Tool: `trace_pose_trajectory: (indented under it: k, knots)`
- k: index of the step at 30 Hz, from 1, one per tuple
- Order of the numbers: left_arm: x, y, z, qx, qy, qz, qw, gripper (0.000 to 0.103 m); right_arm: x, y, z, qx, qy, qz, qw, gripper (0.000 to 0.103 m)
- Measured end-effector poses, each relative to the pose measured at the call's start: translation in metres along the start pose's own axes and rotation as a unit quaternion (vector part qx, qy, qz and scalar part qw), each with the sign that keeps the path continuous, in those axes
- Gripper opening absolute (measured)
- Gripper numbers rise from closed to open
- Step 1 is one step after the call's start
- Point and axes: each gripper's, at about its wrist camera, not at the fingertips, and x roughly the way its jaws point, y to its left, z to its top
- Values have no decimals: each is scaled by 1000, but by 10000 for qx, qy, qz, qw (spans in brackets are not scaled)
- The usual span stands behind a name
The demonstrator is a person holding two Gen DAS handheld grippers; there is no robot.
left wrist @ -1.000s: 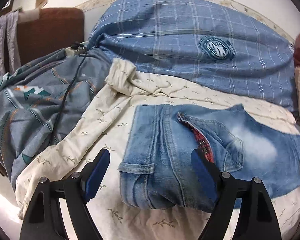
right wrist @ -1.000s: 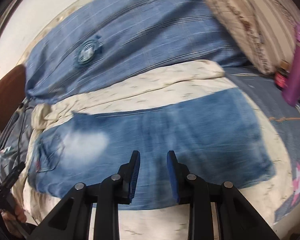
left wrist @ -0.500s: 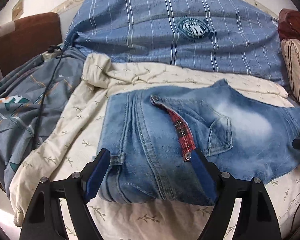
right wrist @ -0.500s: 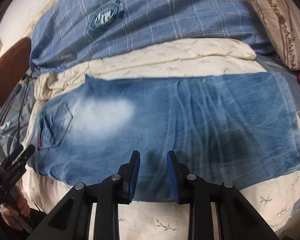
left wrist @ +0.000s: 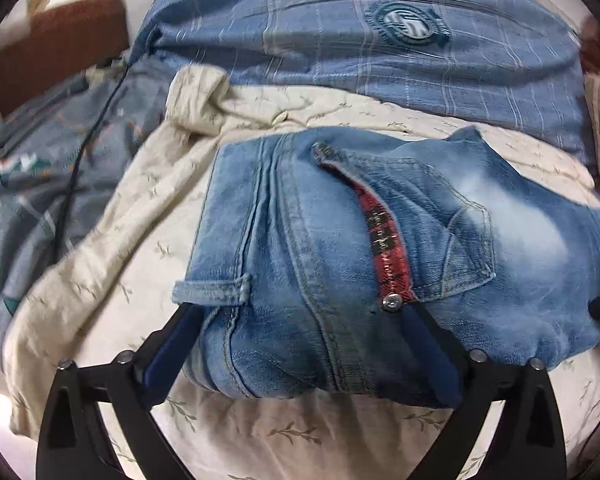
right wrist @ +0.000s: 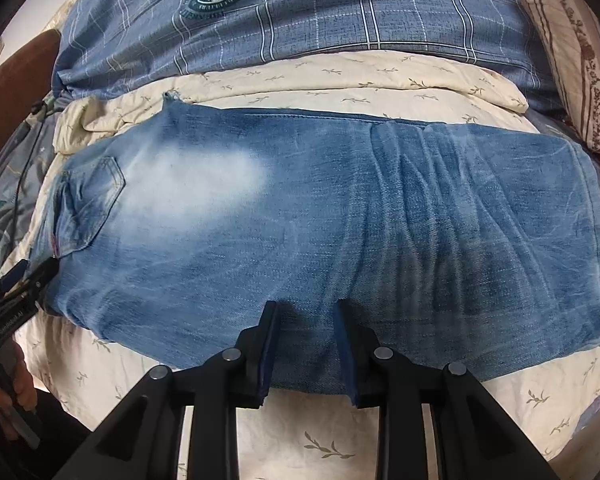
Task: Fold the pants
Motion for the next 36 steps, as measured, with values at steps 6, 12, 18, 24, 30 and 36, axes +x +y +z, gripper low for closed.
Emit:
trace_pose_trajectory:
  k: [6,12,18,24,30,36]
  knots:
    - [0,-9,-6,337,-128,130,9993,103,2,3,1,81,18,-154,9998,31]
    - [-1,-4,-3,293,88,54,9995,103,4,10,3,-12,-3,-378,9993,31]
    - [-47,0,10,504,-455,334,9971,103,2,11,5,107,9,-421,9991,31]
    - [-78,0,19,467,-573,240,9970,103,-7,13,9,397,34,-360,9986,32]
    - [-77,-15,17,546,-458,248,9971,103,-38,28,12,474,-572,79,9972,32]
    - [-68,-32,14,568,-289,234,9977,103,-40,57,13,155,-785,325,9963,32]
